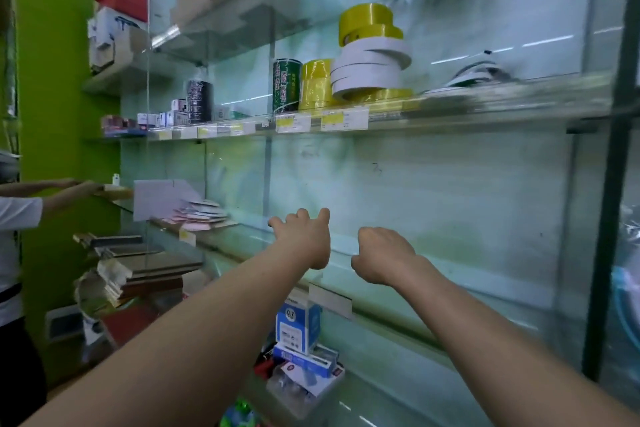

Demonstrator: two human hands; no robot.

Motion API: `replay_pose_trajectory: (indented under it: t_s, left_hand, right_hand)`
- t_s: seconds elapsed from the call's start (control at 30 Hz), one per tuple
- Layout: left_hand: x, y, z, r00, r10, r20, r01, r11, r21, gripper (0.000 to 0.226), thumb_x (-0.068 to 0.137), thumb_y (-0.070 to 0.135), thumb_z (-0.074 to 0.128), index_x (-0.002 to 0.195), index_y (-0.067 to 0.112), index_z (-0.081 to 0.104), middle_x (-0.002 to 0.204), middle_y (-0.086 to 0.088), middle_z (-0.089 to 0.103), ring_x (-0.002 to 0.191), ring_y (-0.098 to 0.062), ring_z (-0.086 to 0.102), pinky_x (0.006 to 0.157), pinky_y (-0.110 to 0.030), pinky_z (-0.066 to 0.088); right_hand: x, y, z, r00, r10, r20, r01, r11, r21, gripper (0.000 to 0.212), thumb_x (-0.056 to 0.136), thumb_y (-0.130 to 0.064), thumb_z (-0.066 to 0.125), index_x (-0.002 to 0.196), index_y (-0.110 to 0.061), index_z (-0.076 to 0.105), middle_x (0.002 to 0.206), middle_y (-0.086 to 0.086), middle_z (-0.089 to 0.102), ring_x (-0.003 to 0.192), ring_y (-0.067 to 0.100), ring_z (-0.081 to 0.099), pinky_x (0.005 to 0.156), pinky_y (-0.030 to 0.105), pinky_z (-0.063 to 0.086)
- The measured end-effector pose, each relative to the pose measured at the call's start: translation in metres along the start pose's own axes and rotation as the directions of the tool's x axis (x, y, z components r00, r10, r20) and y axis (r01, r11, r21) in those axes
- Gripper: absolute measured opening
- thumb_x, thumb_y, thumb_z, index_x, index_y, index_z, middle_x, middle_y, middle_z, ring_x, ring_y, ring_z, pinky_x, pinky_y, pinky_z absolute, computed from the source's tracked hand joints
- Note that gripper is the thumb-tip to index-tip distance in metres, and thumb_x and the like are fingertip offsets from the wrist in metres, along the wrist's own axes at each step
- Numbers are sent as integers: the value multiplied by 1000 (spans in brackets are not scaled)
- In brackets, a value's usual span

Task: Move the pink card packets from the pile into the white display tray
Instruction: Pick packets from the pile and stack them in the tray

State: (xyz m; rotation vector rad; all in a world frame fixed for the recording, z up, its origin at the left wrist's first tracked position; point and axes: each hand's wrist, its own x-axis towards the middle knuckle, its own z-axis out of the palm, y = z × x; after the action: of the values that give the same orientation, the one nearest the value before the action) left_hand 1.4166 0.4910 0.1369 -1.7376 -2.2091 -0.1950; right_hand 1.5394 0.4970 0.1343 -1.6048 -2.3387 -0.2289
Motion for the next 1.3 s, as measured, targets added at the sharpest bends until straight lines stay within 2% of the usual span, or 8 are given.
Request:
replay_pose_trajectory:
  t_s: [0.07, 0.13, 0.23, 0.33, 0.47, 0.63, 0.93, 1.3]
  left_hand:
    - [17, -4, 5, 1000, -3, 2, 3, 1000, -4, 68, 85, 22, 60, 141, 21, 20, 131, -15, 40, 119, -35, 42, 102, -56, 27]
    - [34, -7, 11, 1000, -2, -1, 2, 1000, -12, 66, 85, 21, 59, 139, 21, 22, 130, -15, 40, 118, -35, 42, 102, -56, 27]
    - [59, -15, 21, 1000, 5, -6, -5, 1000, -29, 66, 85, 21, 58, 140, 22, 22, 130, -14, 40, 119, -34, 42, 102, -55, 27]
    - [84, -27, 34, 1000, 22, -7, -22, 999, -34, 69, 85, 23, 59, 142, 22, 20, 132, -15, 39, 121, -35, 41, 102, -56, 27]
    - [116, -47, 53, 998, 60, -14, -61, 997, -48, 70, 86, 25, 61, 142, 22, 20, 133, -14, 39, 122, -34, 41, 101, -56, 26]
    - [156, -80, 68, 991, 127, -31, -129, 991, -41, 71, 86, 24, 61, 143, 22, 18, 133, -13, 38, 122, -33, 41, 101, -55, 27]
    - [215, -151, 88, 976, 215, -46, -216, 976, -15, 76, 85, 27, 61, 145, 23, 13, 134, -14, 38, 123, -34, 41, 102, -55, 28]
    - [273, -191, 107, 982, 185, -40, -186, 982, -39, 76, 85, 22, 59, 146, 23, 13, 132, -14, 39, 121, -33, 42, 103, -55, 28]
  right_hand:
    - [16, -2, 3, 1000, -6, 3, 6, 1000, -5, 16, 90, -11, 49, 77, -13, 40, 97, 7, 53, 86, 26, 46, 61, 28, 34]
    - [31, -5, 7, 1000, -12, -1, 12, 1000, -8, 9, 91, -12, 49, 84, -12, 42, 101, 8, 54, 87, 25, 45, 65, 29, 35]
    - [54, -12, 14, 1000, -18, -2, 18, 1000, -15, 4, 91, -13, 48, 92, -13, 44, 112, 9, 56, 95, 27, 48, 70, 30, 35]
    - [77, -24, 25, 1000, -11, 12, 12, 1000, -28, 11, 92, -14, 49, 102, -11, 49, 116, 10, 55, 106, 29, 51, 72, 30, 36]
    - [108, -48, 41, 1000, 15, 25, -14, 999, -44, 8, 91, -14, 50, 93, -13, 42, 115, 10, 55, 107, 29, 51, 72, 31, 35]
    - [149, -81, 54, 997, 76, 10, -76, 997, -28, 13, 92, -18, 50, 104, -12, 48, 119, 10, 54, 112, 29, 50, 75, 31, 35]
    - [210, -142, 73, 987, 160, -31, -161, 987, -24, 7, 92, -18, 49, 94, -13, 44, 118, 10, 54, 111, 29, 51, 74, 30, 35]
    - [278, -167, 91, 990, 129, -59, -133, 988, -82, 25, 93, -19, 48, 116, -8, 50, 122, 12, 54, 113, 31, 50, 76, 31, 36]
